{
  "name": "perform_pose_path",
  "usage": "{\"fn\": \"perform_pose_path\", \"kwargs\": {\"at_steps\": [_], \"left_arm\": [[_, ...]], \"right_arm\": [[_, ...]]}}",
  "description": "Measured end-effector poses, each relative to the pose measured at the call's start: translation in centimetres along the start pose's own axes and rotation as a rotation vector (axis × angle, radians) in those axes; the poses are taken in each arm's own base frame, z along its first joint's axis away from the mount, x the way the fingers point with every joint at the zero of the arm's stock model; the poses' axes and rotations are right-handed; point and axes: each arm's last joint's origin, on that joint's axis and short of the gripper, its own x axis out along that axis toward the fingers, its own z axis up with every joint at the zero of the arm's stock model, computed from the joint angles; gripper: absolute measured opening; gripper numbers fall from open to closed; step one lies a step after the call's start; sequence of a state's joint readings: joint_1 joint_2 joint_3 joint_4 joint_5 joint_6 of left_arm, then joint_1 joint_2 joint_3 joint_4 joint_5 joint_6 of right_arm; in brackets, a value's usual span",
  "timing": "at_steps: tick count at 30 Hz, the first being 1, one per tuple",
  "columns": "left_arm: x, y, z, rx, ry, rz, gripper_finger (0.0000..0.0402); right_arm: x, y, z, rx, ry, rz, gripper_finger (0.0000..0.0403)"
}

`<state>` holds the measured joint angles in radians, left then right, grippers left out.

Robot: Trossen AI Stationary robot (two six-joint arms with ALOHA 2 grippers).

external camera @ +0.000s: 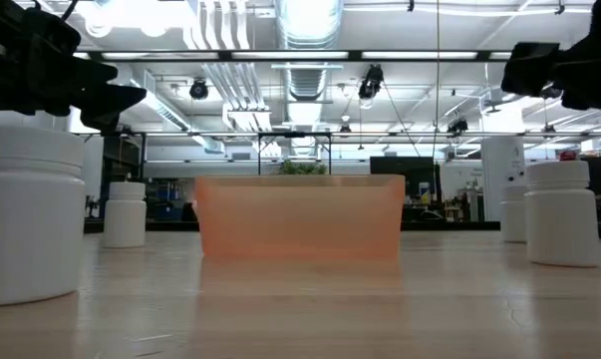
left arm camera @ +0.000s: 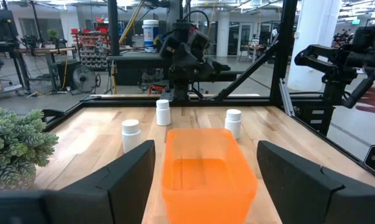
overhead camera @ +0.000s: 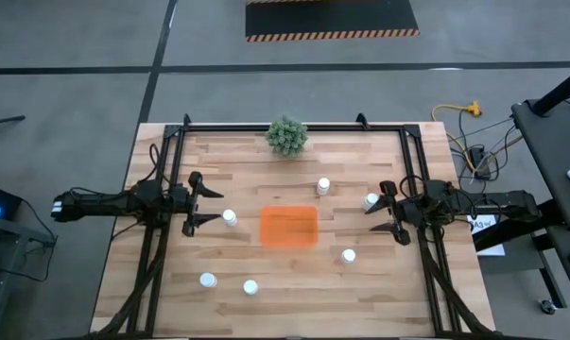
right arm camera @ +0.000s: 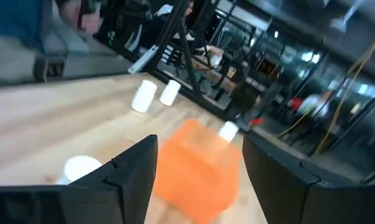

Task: Pick and place pill bottles into a basket
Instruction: Put the white medicine bottle into the orange bin

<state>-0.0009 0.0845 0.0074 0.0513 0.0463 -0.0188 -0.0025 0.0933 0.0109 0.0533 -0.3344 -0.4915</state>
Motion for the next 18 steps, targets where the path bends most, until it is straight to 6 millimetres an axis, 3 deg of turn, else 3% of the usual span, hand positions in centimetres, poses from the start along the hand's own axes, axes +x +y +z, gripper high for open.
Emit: {"fn": "perform_pose_path", "kwargs": {"at_steps": [7, 18], "left_arm": [[0.00, 0.00, 0.01, 0.000, 0.000, 0.000, 0.0265], [0.00, 0.00, 0.00, 0.001, 0.000, 0.000, 0.0265]], "right_arm": [[0.00, -0.02, 0.02, -0.235, -0.001, -0.003, 0.0226], [0.00, -0.06, 0.16, -0.221, -0.016, -0.004, 0.0226]]}}
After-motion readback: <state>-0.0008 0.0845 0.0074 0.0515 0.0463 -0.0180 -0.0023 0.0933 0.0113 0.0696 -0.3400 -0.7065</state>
